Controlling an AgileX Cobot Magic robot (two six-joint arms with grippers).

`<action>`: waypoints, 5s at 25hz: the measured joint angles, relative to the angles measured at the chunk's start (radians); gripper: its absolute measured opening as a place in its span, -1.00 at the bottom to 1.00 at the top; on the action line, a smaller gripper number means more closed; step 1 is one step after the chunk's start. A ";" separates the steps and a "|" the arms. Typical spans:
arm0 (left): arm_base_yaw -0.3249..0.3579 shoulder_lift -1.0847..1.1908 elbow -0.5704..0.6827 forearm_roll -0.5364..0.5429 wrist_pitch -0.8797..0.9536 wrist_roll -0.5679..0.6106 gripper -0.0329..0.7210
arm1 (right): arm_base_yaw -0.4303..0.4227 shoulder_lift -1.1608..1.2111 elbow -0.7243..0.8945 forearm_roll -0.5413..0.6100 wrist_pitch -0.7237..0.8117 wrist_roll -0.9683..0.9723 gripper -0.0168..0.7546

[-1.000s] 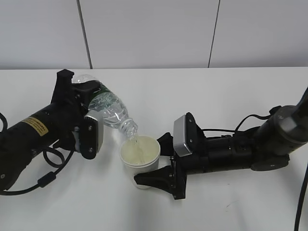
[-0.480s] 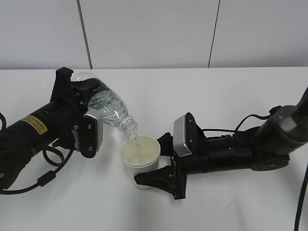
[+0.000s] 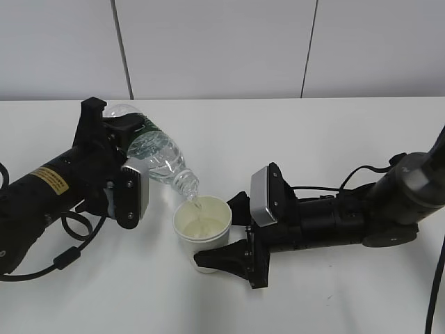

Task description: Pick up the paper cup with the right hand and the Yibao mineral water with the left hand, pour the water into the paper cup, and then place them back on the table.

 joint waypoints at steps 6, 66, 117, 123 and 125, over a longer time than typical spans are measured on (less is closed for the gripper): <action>0.000 0.000 0.000 0.000 0.000 0.008 0.01 | 0.000 0.000 0.000 0.000 0.000 0.000 0.45; -0.001 0.060 0.041 0.037 -0.007 -1.461 0.01 | 0.002 0.000 0.000 0.269 -0.017 -0.100 0.45; -0.001 0.212 -0.020 0.144 -0.023 -1.660 0.07 | 0.002 0.079 0.000 0.933 -0.028 -0.334 0.45; -0.001 0.212 -0.020 0.144 -0.022 -1.660 0.31 | 0.002 0.091 0.000 0.934 -0.051 -0.334 0.57; -0.001 0.212 -0.020 0.145 -0.022 -1.660 0.33 | 0.002 0.093 0.000 0.934 -0.051 -0.334 0.68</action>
